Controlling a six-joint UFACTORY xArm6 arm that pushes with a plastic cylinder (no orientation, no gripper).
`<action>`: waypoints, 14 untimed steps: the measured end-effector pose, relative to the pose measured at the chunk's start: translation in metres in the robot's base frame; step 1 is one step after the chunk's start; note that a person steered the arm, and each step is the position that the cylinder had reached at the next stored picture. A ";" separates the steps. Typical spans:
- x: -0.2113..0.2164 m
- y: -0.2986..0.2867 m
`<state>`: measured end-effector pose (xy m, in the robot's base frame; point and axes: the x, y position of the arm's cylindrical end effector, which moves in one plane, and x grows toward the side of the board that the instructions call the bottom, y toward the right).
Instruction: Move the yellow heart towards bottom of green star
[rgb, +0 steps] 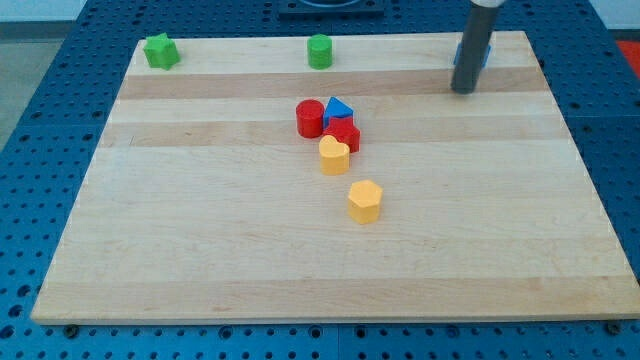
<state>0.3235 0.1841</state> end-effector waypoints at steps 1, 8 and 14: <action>-0.009 0.018; 0.016 0.027; 0.094 -0.074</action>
<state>0.4180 0.1103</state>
